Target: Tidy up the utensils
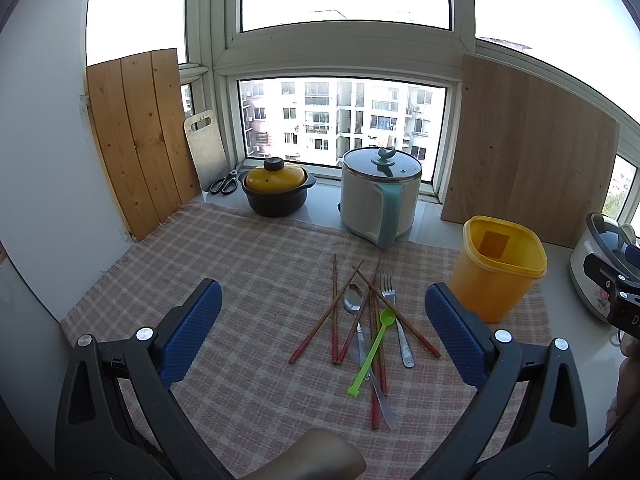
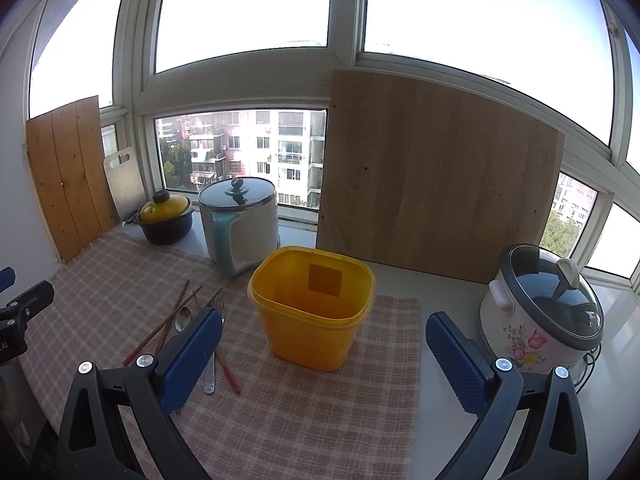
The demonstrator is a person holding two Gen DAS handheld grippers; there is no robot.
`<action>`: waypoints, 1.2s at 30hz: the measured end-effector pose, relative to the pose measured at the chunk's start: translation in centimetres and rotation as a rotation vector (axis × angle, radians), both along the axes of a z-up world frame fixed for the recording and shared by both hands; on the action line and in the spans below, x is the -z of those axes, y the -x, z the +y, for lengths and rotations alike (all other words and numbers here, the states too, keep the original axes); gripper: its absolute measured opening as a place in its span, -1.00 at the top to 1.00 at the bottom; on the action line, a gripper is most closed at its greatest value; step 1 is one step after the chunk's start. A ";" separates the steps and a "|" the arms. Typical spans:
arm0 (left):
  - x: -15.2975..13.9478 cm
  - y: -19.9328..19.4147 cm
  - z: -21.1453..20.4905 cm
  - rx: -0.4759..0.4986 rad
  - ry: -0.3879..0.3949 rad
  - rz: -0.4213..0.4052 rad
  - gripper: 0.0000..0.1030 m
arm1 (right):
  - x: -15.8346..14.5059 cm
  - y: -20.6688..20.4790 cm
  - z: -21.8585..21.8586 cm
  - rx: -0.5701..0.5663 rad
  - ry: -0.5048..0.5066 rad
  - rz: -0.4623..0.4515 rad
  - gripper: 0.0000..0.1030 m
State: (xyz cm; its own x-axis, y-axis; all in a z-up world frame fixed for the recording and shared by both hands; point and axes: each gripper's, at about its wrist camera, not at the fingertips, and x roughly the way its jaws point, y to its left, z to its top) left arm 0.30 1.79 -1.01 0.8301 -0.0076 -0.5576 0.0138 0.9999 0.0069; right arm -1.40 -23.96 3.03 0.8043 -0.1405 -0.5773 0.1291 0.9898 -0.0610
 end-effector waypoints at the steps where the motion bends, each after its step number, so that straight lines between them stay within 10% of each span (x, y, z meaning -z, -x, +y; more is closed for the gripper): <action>1: -0.1 0.0 -0.1 -0.001 0.001 0.000 -1.00 | 0.0 0.0 0.0 0.001 0.000 0.000 -0.99; 31: 5.1 -4.4 3.4 0.068 -0.024 0.150 -1.00 | 4.3 -1.9 3.0 -0.081 0.016 0.036 -0.94; 36: 6.3 -6.3 4.7 0.123 -0.003 0.198 -0.69 | 5.6 -3.0 4.5 -0.137 -0.012 0.097 -0.78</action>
State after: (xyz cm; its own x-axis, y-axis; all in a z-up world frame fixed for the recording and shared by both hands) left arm 6.62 6.45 -7.35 0.6975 -0.0996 -0.7096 0.1366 0.9906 -0.0047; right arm 1.61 -19.43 -2.54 0.7560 -0.0258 -0.6541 -0.0128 0.9984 -0.0543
